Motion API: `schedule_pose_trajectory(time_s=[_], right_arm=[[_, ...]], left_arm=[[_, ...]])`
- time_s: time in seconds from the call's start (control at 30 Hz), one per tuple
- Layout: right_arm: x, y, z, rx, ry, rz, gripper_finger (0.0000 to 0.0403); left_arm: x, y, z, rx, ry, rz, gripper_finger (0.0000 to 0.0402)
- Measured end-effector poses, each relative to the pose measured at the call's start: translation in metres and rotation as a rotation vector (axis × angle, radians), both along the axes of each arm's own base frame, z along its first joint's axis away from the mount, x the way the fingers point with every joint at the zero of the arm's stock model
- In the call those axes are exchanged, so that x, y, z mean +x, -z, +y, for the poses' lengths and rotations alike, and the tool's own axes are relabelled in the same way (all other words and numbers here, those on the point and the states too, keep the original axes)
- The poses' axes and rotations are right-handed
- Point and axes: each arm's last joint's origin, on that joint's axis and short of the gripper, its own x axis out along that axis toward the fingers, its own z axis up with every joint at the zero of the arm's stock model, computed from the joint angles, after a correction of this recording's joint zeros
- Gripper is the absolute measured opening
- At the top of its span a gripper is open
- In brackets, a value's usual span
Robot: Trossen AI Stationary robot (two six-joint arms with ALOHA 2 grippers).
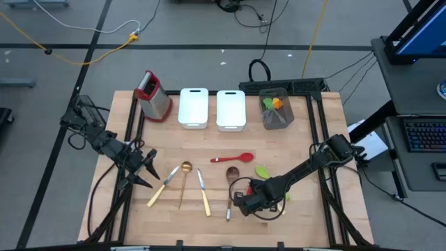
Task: Pick & Place Kitchen Items
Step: Put the red silicone spatula into the black bin
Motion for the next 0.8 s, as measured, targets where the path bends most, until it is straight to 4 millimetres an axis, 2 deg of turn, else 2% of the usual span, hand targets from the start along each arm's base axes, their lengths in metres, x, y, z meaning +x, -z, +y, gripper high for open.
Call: schedule_pose_trajectory(time_s=[0.33,0.8], right_arm=[[0.0013,-0.0012,0.0004,-0.015,-0.011,-0.028,0.0015],[0.0012,-0.0008,0.0003,-0.02,-0.029,-0.027,0.0124]], left_arm=[[0.0,0.0,0.0,0.0,0.0,0.0,0.0191],[0.0,0.0,0.0,0.003,0.001,-0.002,0.0191]])
